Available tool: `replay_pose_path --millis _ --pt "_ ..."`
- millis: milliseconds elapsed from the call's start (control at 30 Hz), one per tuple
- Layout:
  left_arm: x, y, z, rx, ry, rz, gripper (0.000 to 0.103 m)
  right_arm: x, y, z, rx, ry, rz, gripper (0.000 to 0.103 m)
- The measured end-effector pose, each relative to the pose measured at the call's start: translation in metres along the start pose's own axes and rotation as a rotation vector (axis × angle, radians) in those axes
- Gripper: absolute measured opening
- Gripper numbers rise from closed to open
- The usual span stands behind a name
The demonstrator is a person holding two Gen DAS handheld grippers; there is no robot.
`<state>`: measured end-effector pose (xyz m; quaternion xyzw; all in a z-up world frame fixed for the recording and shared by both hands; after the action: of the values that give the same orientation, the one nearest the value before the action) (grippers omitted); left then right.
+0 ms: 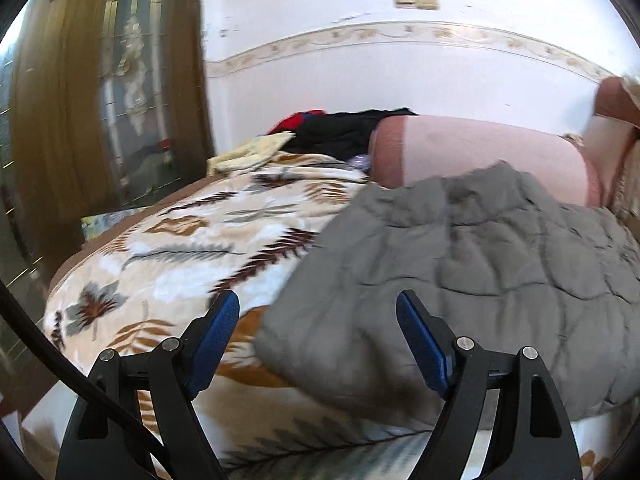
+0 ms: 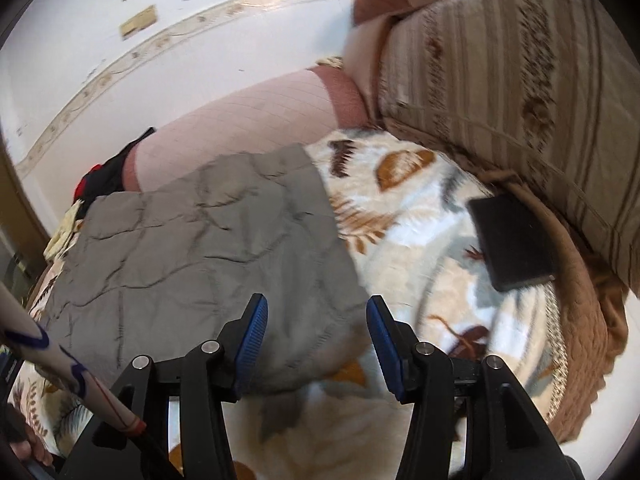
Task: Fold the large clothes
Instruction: 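Fold the lifted hem over toward the collar with both grippers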
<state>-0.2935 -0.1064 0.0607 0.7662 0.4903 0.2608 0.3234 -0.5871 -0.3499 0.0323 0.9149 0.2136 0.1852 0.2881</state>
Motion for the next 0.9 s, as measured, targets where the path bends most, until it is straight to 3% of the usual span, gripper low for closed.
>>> replay_pose_path --millis 267,400,533,667,900 --pt "-0.055 0.002 0.010 0.049 -0.105 0.107 0.080 0.053 -0.004 0.022 0.037 0.036 -0.172 0.060" --pt "-0.081 0.001 0.019 0.067 -0.112 0.153 0.080 0.065 -0.005 0.040 0.077 0.021 -0.202 0.060" --pt "-0.090 -0.005 0.034 0.106 -0.099 0.173 0.082 0.071 -0.007 0.053 0.093 0.009 -0.219 0.060" --pt "-0.088 -0.010 0.050 0.152 -0.115 0.150 0.088 0.069 -0.009 0.061 0.103 0.000 -0.217 0.068" --pt "-0.089 -0.015 0.061 0.157 -0.121 0.141 0.090 0.066 -0.015 0.079 0.130 -0.004 -0.216 0.072"
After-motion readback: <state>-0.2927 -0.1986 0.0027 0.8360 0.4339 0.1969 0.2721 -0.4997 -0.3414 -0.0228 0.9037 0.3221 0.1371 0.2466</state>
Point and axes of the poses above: each gripper's, at about its wrist camera, not at the fingertips, and z roughly the way its jaws point, x to its left, y to its top, the point moved 7 cm from there along z, roughly the way its jaws point, and after that the axes turned 14 degrees about x, right-handed, at the moved point
